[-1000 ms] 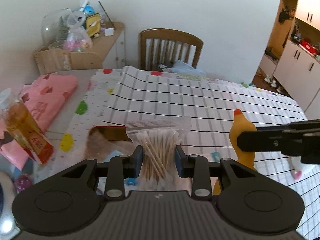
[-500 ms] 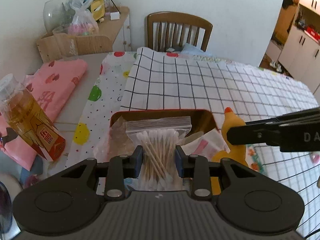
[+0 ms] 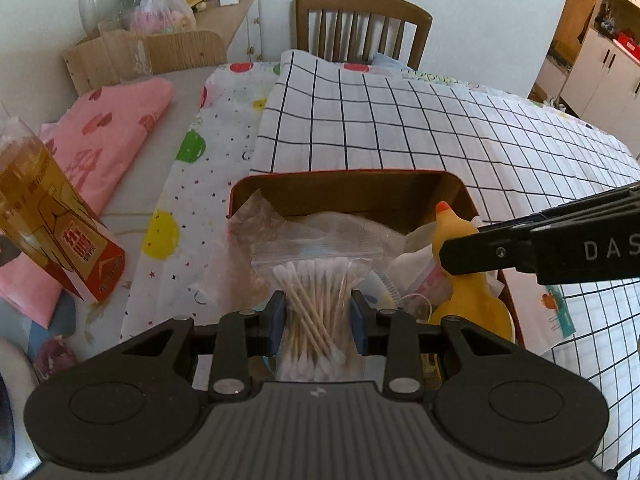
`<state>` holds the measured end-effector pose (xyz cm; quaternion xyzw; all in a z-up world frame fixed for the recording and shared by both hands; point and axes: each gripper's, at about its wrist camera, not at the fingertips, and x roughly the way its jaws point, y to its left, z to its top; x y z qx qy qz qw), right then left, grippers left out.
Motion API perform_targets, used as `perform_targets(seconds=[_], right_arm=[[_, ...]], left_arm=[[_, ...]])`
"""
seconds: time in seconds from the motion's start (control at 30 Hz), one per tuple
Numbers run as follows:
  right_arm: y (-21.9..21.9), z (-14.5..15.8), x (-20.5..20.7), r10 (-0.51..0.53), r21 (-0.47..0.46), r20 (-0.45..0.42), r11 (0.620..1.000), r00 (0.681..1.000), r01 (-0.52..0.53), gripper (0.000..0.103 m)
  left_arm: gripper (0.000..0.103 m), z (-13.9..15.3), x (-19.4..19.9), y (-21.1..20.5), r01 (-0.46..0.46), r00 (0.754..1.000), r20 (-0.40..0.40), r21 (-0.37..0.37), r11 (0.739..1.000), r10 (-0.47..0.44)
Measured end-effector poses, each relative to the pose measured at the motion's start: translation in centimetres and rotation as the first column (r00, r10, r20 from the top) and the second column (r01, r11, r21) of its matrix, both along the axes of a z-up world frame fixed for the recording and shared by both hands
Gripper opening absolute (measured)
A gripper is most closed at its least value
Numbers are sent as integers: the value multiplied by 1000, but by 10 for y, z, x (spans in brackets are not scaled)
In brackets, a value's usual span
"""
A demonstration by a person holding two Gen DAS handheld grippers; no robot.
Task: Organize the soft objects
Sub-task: 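Carry the cotton swab bag and rubber chicken over the red tin with both grippers, then open both grippers to drop the swab bag and chicken into the tin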
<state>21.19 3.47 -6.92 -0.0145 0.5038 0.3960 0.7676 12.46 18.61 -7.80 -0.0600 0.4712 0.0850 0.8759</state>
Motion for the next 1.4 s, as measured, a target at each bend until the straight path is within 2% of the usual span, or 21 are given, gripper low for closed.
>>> perform_targets(seconds=[0.43,0.6,0.77,0.9,1.17,1.4], right_arm=[[3,-3,3,-10,-17,-3,1000,1000,10,29],[-1,1,0,-9,-9,10,1000,1000,9,34],[-7,8,-3,-7,10,9,1000,1000,7,42],[-13,13,-5,-3,29,21,1000,1000,3,46],[-37,30,-12,-1,94,44,996,999,-4,55],[-69,45,-27,22,132,110,991,994,-37,61]], left_arm=[[36,-13,3,2,0,1000,-14,-23,1000,0],[59,-9,-1,1,-10,1000,8,-32,999,10],[61,-2,-3,-3,-8,1000,25,-23,1000,9],[73,5,-6,-6,-15,999,44,-14,1000,16],[73,21,-18,-14,-33,996,86,-16,999,35],[74,37,-29,-35,-32,992,126,1,999,32]])
